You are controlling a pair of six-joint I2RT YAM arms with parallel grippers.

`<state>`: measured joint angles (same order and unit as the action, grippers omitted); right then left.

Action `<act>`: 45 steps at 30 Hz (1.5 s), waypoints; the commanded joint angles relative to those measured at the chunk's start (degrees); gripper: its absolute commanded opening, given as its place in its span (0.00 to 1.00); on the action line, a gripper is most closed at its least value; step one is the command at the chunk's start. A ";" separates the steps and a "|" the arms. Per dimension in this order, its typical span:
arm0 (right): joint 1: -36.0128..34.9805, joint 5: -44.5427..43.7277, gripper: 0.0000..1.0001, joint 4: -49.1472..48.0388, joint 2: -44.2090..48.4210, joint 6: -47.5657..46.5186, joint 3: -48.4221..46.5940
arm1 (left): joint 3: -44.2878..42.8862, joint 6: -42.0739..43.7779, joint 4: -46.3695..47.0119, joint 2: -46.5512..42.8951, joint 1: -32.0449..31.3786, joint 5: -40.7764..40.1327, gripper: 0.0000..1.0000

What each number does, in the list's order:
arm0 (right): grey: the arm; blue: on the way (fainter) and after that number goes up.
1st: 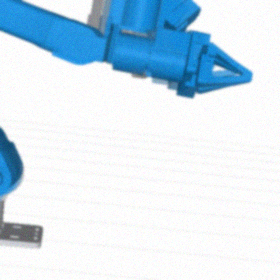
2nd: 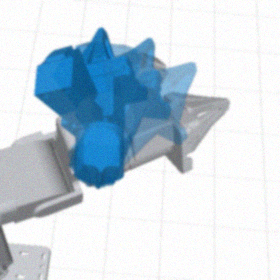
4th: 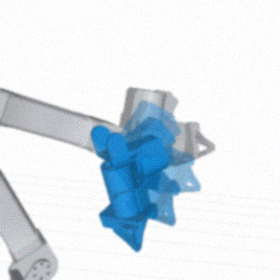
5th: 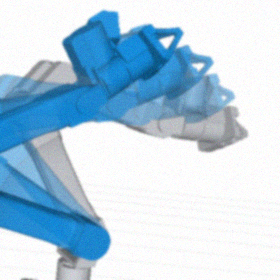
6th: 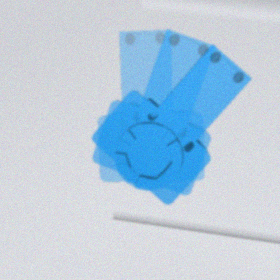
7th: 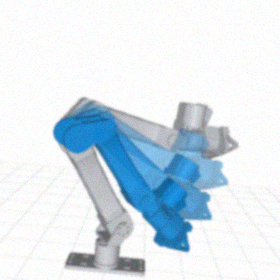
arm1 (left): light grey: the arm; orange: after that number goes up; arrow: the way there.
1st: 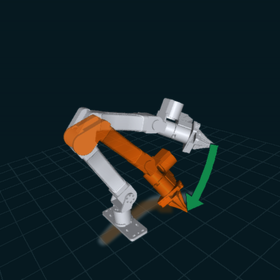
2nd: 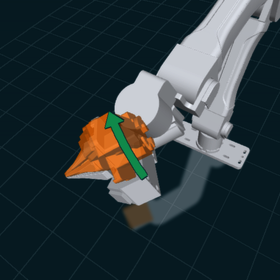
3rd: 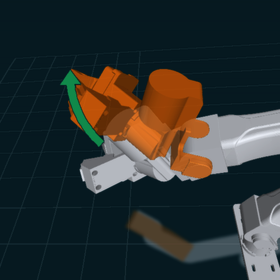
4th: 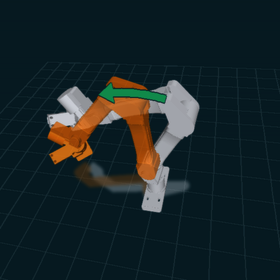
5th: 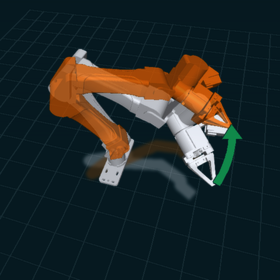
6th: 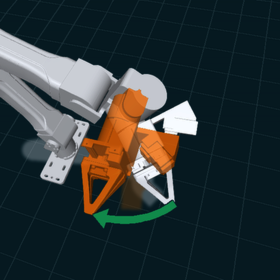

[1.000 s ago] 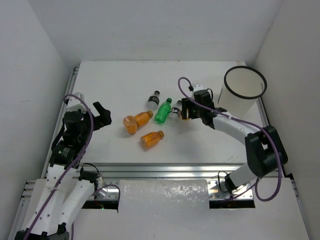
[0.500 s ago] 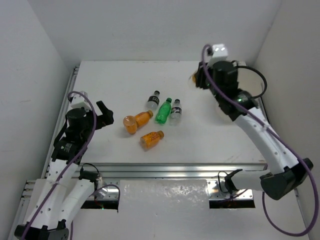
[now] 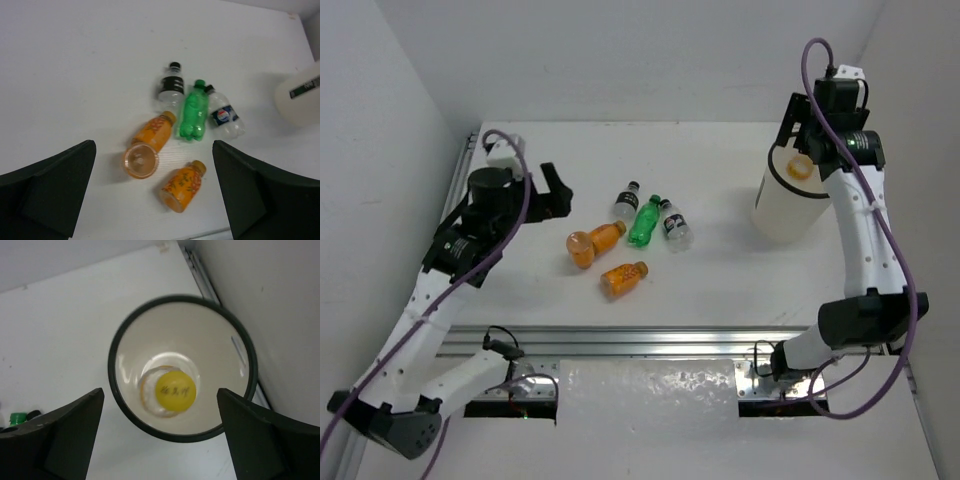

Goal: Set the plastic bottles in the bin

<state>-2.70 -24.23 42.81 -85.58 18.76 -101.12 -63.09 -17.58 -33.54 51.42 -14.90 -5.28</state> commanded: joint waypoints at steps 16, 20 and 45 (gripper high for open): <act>0.50 23.78 0.99 2.55 22.29 4.88 16.89 | -4.51 2.29 -14.19 31.54 -34.15 -7.56 0.97; 0.15 30.27 0.99 -0.35 28.70 5.93 22.54 | -3.09 4.83 -12.08 37.07 -34.15 -7.12 0.97; -0.03 57.06 0.99 -14.19 36.01 8.37 35.87 | -6.17 3.79 -4.71 33.45 -34.94 2.45 0.00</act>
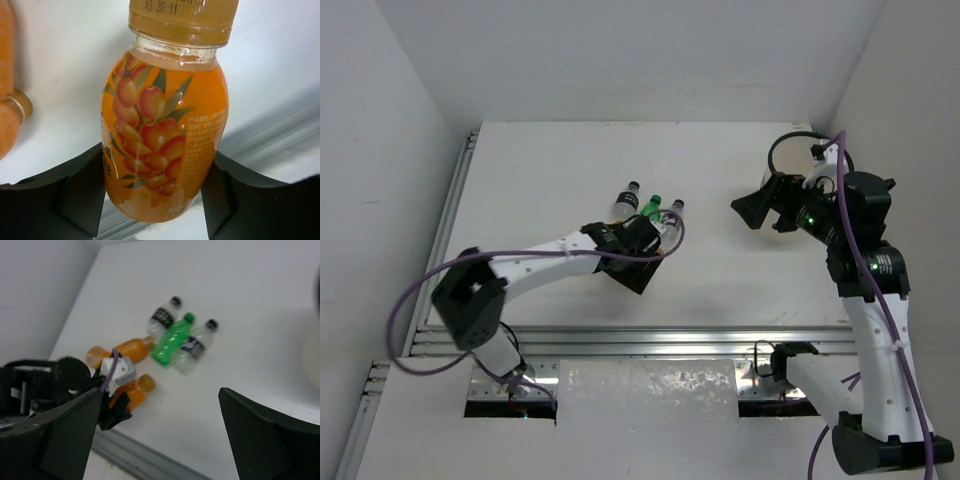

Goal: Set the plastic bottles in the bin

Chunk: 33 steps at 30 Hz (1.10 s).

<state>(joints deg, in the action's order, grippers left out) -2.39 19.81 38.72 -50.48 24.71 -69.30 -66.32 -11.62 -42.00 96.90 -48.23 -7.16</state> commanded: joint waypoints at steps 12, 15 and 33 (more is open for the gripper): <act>-3.40 40.93 0.99 -54.63 3.55 27.50 20.17 | -2.84 -5.87 36.00 -25.80 -1.52 36.76 0.00; -6.03 40.48 0.99 -53.83 1.18 26.18 18.32 | -5.03 -7.10 37.86 -23.78 -1.52 40.11 0.00; -12.64 -23.09 0.00 -10.09 -3.92 3.43 -3.71 | -8.39 -18.68 13.64 -29.57 -1.43 -17.75 1.00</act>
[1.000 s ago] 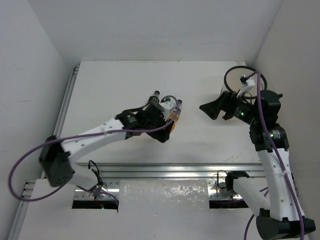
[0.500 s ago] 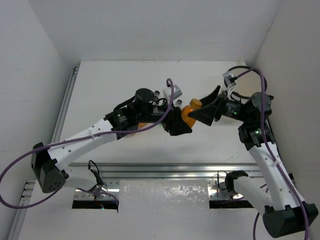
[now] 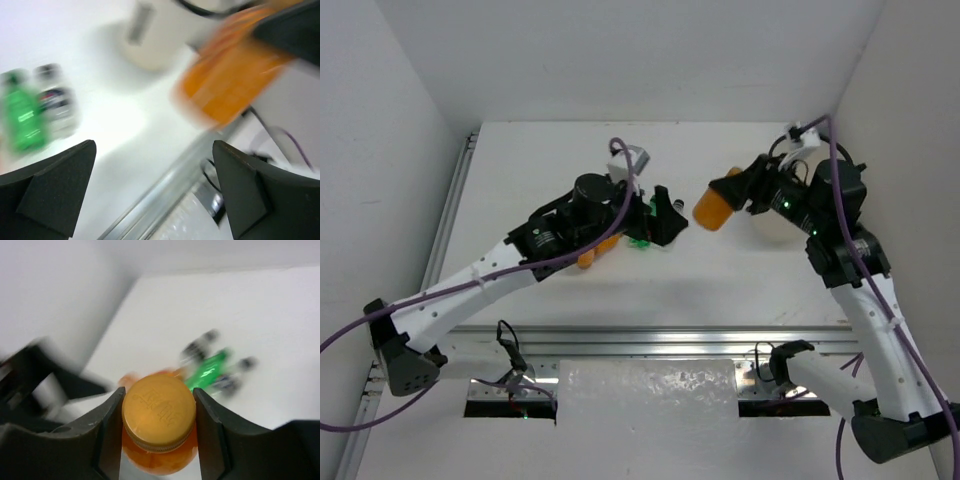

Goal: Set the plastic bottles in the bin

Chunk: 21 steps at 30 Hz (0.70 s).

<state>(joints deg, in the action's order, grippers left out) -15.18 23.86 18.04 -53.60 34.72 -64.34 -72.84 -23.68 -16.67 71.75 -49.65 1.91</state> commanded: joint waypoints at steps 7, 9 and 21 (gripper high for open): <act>11.81 -56.71 0.00 12.84 -16.59 -11.87 -19.08 | 4.45 -15.52 -24.29 -8.38 15.44 -35.05 1.00; 13.50 -61.03 0.00 6.60 -19.33 -13.70 -17.24 | 4.90 -15.34 -23.94 -7.94 17.99 -34.78 1.00; 18.43 -52.18 0.99 10.78 -29.90 -12.49 -25.49 | 7.71 -19.12 -23.07 -5.57 19.50 -35.49 1.00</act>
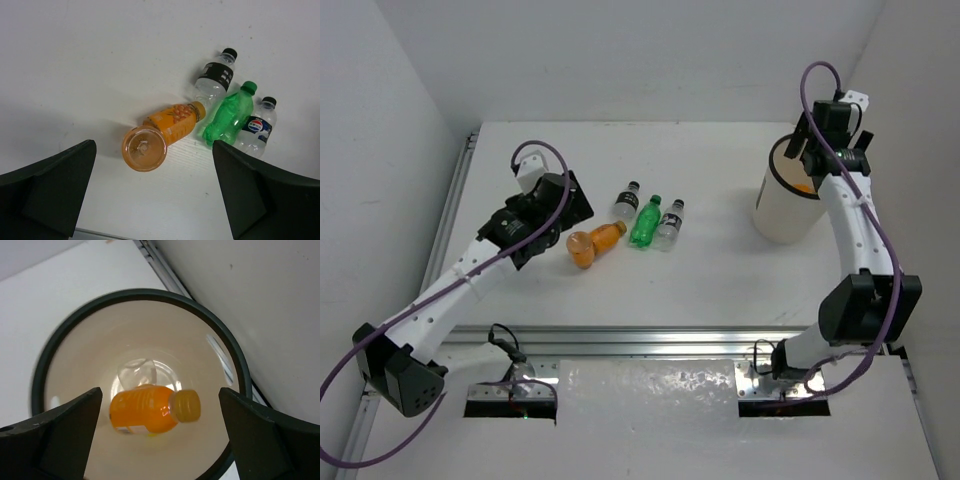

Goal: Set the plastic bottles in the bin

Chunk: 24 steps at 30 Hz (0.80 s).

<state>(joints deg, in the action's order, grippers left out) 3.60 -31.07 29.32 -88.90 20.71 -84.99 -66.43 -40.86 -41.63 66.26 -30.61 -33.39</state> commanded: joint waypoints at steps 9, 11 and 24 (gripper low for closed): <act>-4.72 17.97 0.99 0.83 15.07 4.17 3.16 | 3.59 -1.68 6.12 10.89 2.21 3.59 1.00; -6.58 20.52 0.99 1.44 16.30 4.08 3.78 | 4.12 -1.59 6.82 12.92 3.71 5.25 1.00; -18.71 21.32 0.99 3.20 16.75 3.02 5.27 | 9.21 -0.01 11.04 17.94 5.39 11.76 0.94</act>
<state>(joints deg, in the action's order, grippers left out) -13.87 -10.15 33.50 -71.92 24.12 -79.92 -58.35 -41.58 -33.04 85.10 -25.71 -23.42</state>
